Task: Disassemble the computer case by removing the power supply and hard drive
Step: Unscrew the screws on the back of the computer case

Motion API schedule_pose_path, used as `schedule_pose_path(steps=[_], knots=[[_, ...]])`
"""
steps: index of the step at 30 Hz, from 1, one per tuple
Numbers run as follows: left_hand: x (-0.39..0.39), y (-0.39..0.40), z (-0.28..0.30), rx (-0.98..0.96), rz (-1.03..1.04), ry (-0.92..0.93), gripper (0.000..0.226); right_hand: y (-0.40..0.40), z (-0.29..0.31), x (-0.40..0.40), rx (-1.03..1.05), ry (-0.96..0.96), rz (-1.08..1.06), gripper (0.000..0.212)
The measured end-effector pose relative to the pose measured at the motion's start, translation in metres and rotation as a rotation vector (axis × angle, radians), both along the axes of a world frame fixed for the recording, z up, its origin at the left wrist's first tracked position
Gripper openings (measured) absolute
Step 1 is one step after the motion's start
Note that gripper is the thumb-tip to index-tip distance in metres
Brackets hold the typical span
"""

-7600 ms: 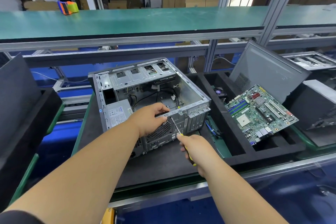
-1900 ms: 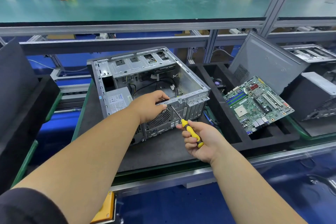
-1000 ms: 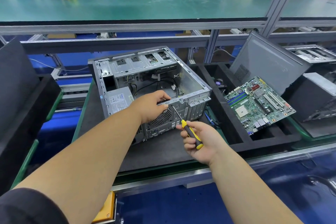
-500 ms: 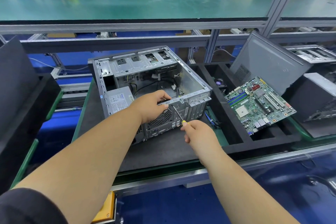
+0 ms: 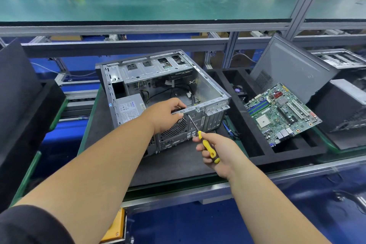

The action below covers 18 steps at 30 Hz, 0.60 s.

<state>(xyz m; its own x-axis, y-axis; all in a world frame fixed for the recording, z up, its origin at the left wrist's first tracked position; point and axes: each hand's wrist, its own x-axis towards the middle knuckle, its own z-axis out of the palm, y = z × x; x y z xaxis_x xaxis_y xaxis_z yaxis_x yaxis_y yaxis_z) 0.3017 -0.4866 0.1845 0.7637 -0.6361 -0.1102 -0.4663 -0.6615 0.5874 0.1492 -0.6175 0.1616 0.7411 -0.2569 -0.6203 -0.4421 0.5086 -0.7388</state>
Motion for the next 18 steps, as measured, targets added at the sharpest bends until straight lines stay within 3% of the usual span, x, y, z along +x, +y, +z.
schedule_pose_path(steps=[3,7,11,16,18], knots=[[0.0,0.0,0.001,-0.001,0.0,0.0,0.024,-0.005,0.001,-0.002,0.265,-0.003,0.015,0.032],[0.001,0.0,0.0,-0.003,-0.006,0.004,0.024,-0.003,-0.004,0.001,0.181,-0.023,0.013,0.031],[0.0,0.0,-0.002,-0.014,0.001,0.017,0.023,0.005,-0.004,0.001,-0.365,0.032,0.048,0.031],[0.0,0.0,-0.001,-0.017,0.008,0.019,0.022,0.016,-0.003,-0.009,-1.663,0.179,0.308,0.025],[0.0,0.0,-0.001,-0.017,0.01,0.018,0.022,0.019,-0.004,-0.009,-1.775,0.178,0.318,0.025]])
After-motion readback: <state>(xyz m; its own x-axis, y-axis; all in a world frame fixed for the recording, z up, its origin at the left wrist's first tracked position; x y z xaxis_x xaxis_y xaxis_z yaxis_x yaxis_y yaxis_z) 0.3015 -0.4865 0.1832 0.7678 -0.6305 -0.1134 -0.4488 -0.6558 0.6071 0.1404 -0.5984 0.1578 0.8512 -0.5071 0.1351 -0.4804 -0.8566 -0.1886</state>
